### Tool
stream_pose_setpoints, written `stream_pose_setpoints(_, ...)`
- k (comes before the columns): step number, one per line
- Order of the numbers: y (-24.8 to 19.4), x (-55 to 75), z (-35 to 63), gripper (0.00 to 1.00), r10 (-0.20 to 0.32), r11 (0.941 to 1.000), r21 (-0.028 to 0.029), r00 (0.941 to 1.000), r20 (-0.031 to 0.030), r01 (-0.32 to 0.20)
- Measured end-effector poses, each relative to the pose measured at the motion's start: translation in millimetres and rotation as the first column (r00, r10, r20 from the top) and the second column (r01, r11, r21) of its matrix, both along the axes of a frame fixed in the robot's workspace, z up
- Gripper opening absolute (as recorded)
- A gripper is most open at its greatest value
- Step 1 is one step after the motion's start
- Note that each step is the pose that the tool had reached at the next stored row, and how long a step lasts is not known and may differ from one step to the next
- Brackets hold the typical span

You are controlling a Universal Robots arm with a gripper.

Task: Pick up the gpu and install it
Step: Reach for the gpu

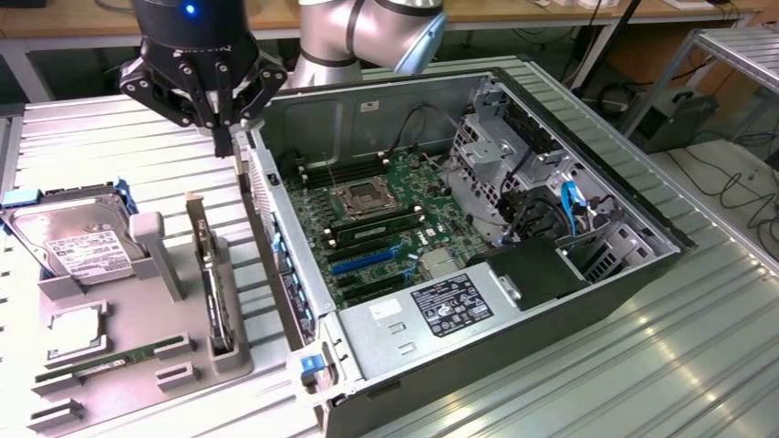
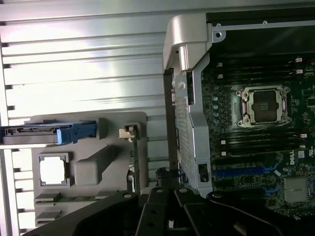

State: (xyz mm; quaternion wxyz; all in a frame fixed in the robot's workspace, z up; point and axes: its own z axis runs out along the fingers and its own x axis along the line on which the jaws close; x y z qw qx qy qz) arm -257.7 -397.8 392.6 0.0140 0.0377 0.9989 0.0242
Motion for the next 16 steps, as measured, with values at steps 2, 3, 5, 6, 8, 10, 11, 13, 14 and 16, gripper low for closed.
stream_pose_setpoints(2,0.0,-1.5,0.0,0.11,0.000,1.0000,0.0000,1.0000,0.0000,0.000)
stream_pose_setpoints(3,0.0,-2.3,0.0,0.11,0.000,1.0000,0.0000,1.0000,-0.0001,0.000)
stream_pose_setpoints(5,0.0,-3.5,0.0,0.11,0.000,1.0000,0.0000,1.0000,0.0000,0.000)
stream_pose_setpoints(6,0.0,-4.0,0.0,0.11,0.000,1.0000,0.0001,1.0000,0.0000,0.000)
stream_pose_setpoints(8,0.0,-4.3,0.0,0.11,0.000,1.0000,0.0000,1.0000,0.0000,0.000)
stream_pose_setpoints(10,0.0,-4.5,0.0,0.11,0.000,1.0000,0.0000,1.0000,-0.0001,0.000)
stream_pose_setpoints(11,0.0,-4.5,0.0,0.11,0.000,1.0000,0.0000,1.0000,-0.0001,0.000)
stream_pose_setpoints(13,-0.1,-4.5,0.0,0.11,0.000,1.0000,0.0001,1.0000,0.0000,0.000)
stream_pose_setpoints(14,-0.3,-4.5,-0.1,0.11,0.000,1.0000,0.0001,1.0000,0.0000,0.000)
stream_pose_setpoints(16,-1.1,-5.0,-0.3,0.11,0.000,1.0000,0.0000,1.0000,0.0000,0.000)
